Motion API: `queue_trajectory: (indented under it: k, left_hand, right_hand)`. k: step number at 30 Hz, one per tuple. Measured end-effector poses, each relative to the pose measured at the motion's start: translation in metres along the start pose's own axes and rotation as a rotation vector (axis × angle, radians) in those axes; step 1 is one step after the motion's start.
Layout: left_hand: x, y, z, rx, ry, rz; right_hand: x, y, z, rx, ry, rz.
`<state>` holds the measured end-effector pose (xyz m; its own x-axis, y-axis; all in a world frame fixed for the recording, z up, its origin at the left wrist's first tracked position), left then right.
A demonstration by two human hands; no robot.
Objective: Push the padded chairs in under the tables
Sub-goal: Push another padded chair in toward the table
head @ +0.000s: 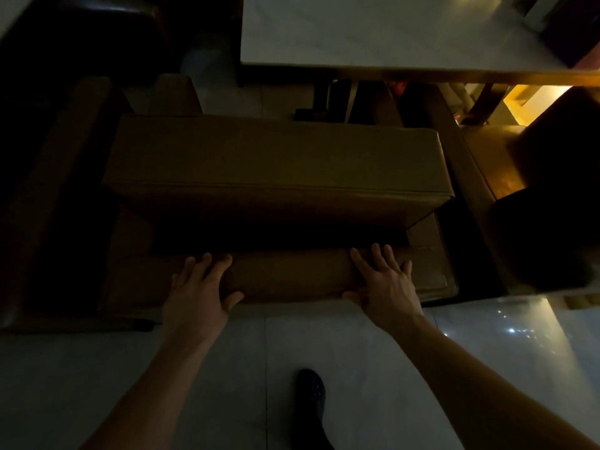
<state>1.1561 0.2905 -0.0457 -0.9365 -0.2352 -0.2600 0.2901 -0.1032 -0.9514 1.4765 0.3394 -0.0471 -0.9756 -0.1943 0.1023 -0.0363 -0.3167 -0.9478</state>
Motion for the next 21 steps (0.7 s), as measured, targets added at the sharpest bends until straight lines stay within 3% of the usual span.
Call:
queue_trajectory:
  k: [21]
  left_hand:
    - [-0.020,-0.005,-0.026,0.043,0.028,-0.056]
  right_hand:
    - [-0.014,-0.006,-0.031,0.035,0.023,0.031]
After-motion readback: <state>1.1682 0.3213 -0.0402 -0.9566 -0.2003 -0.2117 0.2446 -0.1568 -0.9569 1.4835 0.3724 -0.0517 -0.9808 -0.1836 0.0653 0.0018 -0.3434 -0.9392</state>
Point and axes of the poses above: each hand's wrist, its own z-axis away from the middle knuckle, its own y-axis out of the palm, x = y × z, the point moved 8 cm from there along -z, towards the middle knuckle, and after that the axes turned 1 degree about -y, right-handed, at the moved point
